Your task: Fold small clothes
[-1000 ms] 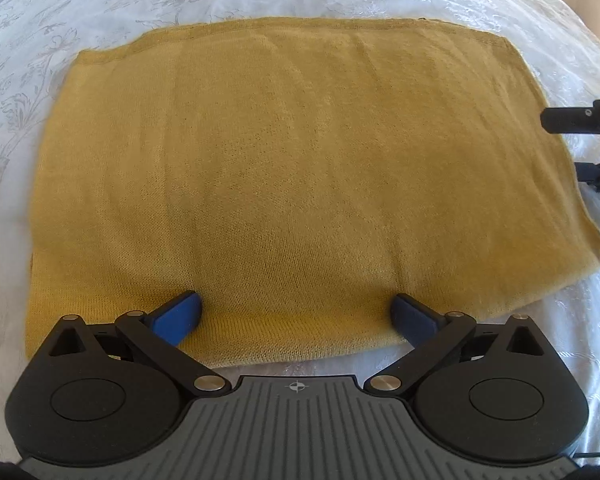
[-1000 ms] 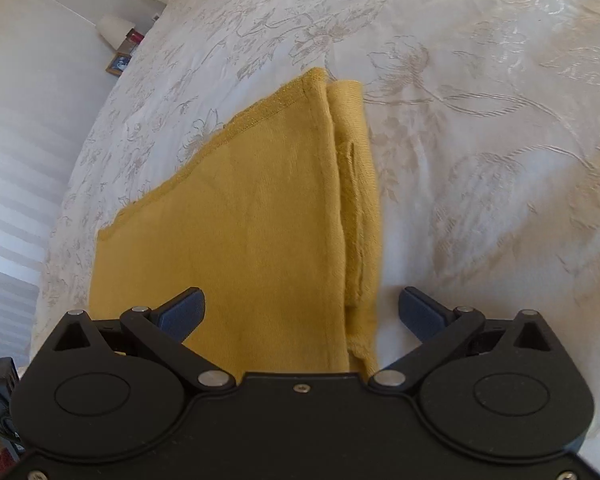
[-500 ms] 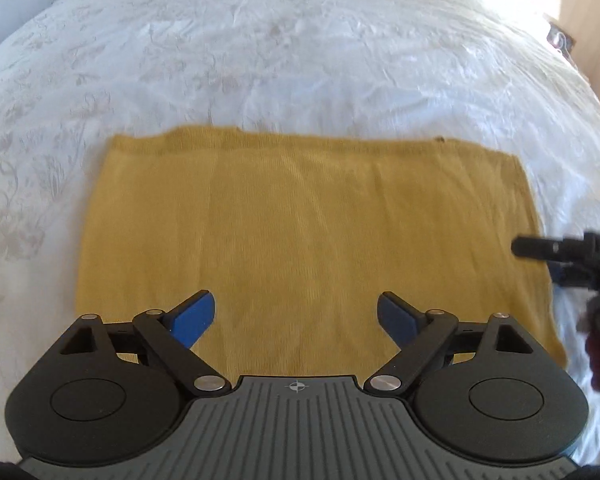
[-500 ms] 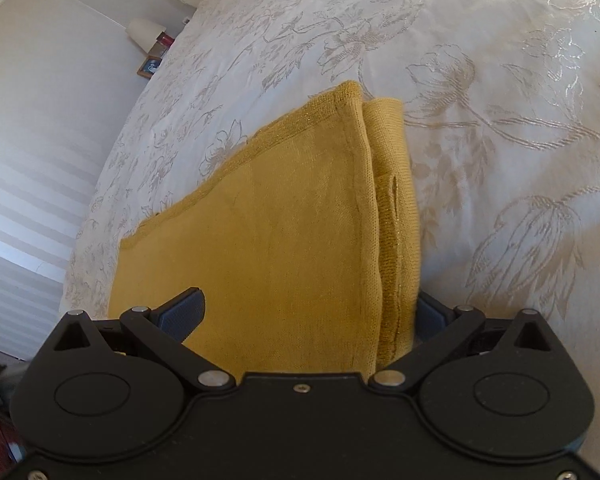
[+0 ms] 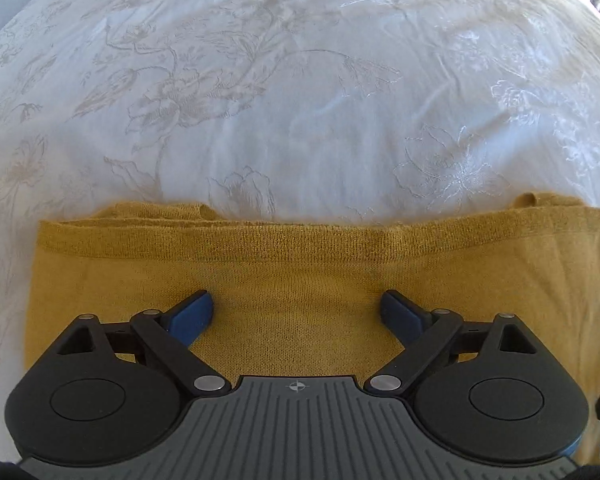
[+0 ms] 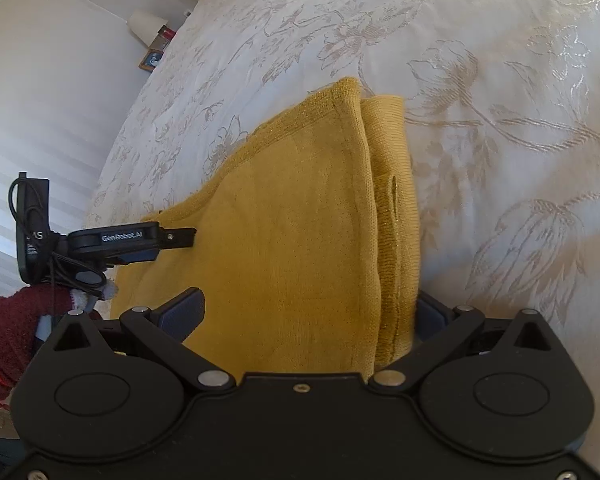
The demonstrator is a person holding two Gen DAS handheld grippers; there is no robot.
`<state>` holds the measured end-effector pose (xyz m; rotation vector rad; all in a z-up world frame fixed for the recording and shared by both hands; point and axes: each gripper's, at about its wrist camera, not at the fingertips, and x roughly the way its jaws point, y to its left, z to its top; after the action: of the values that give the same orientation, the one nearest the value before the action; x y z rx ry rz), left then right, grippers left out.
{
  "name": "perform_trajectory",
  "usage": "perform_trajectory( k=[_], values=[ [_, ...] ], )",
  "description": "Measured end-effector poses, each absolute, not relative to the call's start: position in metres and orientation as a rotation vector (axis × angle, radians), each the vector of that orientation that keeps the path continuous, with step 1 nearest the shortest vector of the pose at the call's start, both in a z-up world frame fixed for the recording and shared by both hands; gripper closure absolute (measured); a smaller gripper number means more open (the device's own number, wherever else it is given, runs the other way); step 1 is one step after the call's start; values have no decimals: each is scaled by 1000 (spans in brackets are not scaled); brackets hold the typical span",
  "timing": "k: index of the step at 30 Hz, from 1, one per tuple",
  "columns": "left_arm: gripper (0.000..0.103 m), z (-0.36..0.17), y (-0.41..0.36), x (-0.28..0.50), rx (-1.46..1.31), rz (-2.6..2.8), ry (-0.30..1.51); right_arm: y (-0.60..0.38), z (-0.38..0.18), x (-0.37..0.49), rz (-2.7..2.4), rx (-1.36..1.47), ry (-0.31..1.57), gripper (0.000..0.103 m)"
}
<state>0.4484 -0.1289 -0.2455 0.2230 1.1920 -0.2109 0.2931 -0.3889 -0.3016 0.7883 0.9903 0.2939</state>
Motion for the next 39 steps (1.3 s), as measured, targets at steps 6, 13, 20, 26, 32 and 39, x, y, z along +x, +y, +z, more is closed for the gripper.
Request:
perform_trajectory(
  k=[6,13,20,26,32,39],
  values=[
    [11,-231,-117,436,196,-209,1168,-395,-304,288,313,805,971,0],
    [11,-228,-101,368,195,-206,1193,-402,-305,281,329,810,969,0],
    [11,-234,-89,324,179,-209,1243,-404,-301,280,328,821,978,0],
    [11,-227,-69,310,136,-209,1260,-402,-300,273,337,824,983,1],
    [11,-216,-44,292,93,-184,1245,-407,-305,273,292,839,1052,72],
    [11,-201,-16,297,45,-184,1187,-384,-266,274,246,719,1025,78]
  ],
)
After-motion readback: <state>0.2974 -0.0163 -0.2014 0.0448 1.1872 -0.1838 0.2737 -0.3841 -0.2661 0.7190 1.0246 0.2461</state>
